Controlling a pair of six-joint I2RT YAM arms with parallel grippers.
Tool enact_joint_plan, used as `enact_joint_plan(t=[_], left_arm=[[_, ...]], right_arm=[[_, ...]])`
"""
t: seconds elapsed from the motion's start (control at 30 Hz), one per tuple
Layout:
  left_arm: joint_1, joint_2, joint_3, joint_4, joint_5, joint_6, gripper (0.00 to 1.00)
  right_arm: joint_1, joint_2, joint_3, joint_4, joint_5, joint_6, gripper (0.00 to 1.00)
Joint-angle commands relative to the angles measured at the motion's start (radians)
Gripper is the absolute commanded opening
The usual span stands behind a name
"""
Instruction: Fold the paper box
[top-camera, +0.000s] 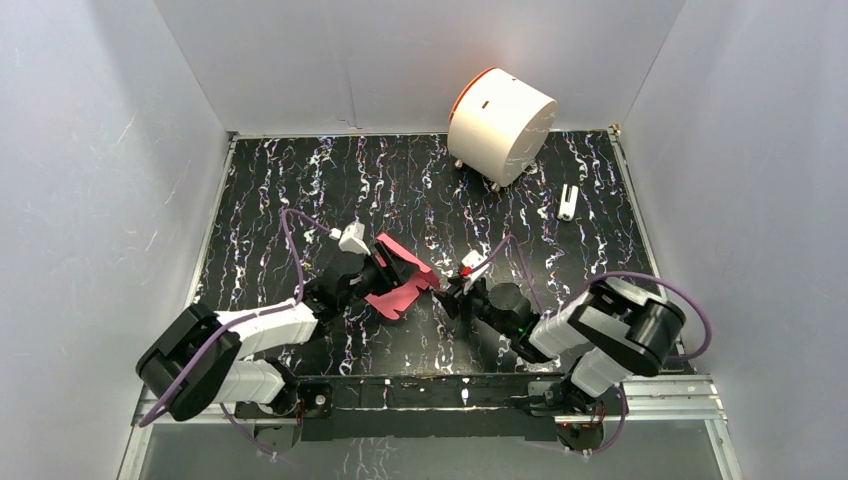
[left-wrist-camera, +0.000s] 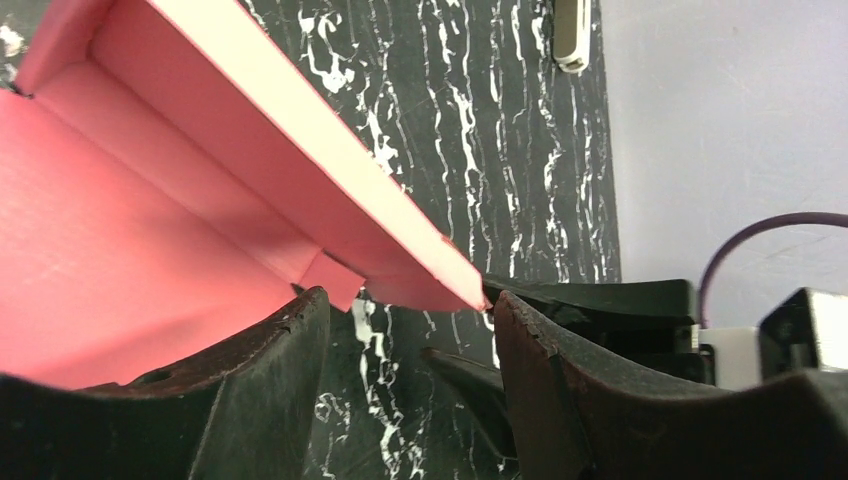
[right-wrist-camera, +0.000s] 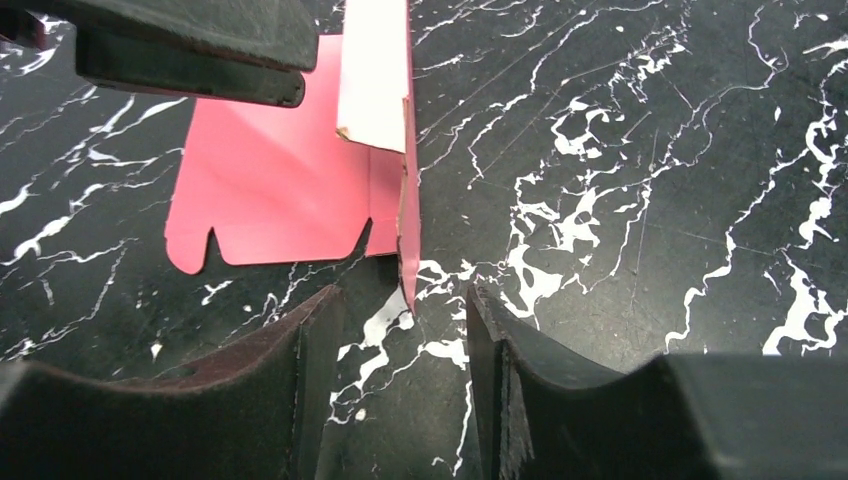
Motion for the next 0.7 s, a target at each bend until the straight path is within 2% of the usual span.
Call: enact_joint_plan(t=[0.0, 0.2, 0.43, 0.67], left_arm=[[0.006, 0.023, 0.057, 0.064, 0.044, -0.041, 0.58], [0.006, 0.08, 0.075, 0.103, 0.079, -0.058, 0.54], [0.006, 0.125, 0.084, 0.141, 0.113, -0.071, 0.41], [0.006, 0.167, 0.087, 0.18, 0.138, -0.072, 0.22]], right_arm=[[-0.011, 0.068, 0.02, 0.203, 0.053, 0.001, 0.55], [-0.019, 0.14, 0.04, 0.276, 0.044, -0.012, 0.49], [-0.024, 0.179, 0.059, 0.306, 0.005, -0.025, 0.41], [-0.029, 0.199, 0.064, 0.307, -0.016, -0.03, 0.24]])
